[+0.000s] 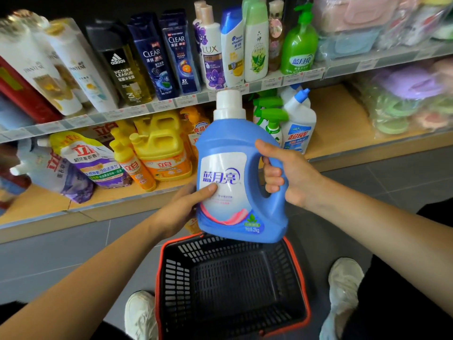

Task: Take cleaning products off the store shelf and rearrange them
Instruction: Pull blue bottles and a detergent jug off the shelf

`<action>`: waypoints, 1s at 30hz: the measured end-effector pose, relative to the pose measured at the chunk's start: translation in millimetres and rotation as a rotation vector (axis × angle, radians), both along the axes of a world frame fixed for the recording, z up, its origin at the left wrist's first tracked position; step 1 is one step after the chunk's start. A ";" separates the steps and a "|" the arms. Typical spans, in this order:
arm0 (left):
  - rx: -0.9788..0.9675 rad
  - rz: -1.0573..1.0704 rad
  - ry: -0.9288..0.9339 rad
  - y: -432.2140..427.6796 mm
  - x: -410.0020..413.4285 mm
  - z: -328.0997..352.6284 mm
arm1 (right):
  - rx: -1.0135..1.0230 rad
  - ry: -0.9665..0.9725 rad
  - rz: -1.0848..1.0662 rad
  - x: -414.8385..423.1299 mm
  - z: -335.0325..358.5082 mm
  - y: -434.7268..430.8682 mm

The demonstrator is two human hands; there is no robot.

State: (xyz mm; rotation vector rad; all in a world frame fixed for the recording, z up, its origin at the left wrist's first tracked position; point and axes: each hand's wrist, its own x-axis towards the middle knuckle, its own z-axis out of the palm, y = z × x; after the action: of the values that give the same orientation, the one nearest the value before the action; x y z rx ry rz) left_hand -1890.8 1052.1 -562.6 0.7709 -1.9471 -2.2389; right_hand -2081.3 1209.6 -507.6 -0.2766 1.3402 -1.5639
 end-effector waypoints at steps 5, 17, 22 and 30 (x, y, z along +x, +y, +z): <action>0.014 -0.007 0.110 4.2 1.7 2.5 | -0.053 -0.167 -0.102 -12.3 0.4 -1.6; 0.092 0.183 0.232 14.3 -1.1 8.3 | -0.189 -0.297 -0.135 -22.9 14.3 3.8; 0.104 0.120 0.199 16.8 1.2 -0.9 | -0.271 -0.293 -0.090 -21.0 15.6 4.6; 0.268 0.155 0.137 33.6 -4.6 -4.3 | -0.192 -0.235 -0.145 -16.8 20.7 2.2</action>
State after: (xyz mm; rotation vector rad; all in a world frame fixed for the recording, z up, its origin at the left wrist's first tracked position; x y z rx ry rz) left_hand -1895.4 1085.7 -566.9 0.7425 -1.4937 -2.4141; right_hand -2098.1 1211.8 -486.9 -0.1095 1.0484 -1.7903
